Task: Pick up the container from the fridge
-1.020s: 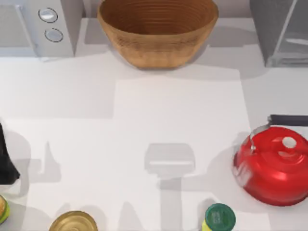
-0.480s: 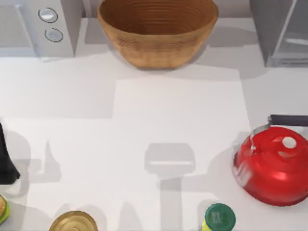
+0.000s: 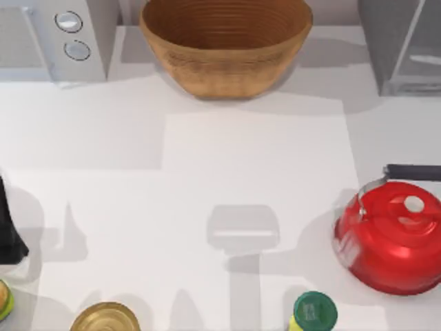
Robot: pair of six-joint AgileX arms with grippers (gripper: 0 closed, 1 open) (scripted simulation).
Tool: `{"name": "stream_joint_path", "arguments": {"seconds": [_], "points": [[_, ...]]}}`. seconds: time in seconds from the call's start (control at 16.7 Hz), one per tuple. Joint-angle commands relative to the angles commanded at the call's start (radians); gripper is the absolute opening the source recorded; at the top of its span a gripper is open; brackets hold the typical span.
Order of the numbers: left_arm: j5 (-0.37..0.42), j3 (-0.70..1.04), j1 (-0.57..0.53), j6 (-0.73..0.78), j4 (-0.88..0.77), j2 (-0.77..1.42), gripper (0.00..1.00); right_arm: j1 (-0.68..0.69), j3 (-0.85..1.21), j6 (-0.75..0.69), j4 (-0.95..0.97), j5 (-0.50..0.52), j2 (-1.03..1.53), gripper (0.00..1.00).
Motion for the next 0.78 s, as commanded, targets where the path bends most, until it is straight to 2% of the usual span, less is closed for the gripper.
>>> {"name": "stream_joint_path", "arguments": {"seconds": [0.24, 0.6, 0.78], "points": [[0.0, 0.0, 0.0, 0.0, 0.0, 0.0, 1.0, -0.032, 0.018, 0.0, 0.108, -0.033, 0.107, 1.0], [0.0, 0.0, 0.0, 0.0, 0.0, 0.0, 1.0, -0.028, 0.017, 0.0, 0.106, -0.031, 0.107, 1.0], [0.0, 0.0, 0.0, 0.0, 0.0, 0.0, 1.0, -0.008, 0.083, -0.003, 0.069, -0.005, 0.146, 1.0]]}}
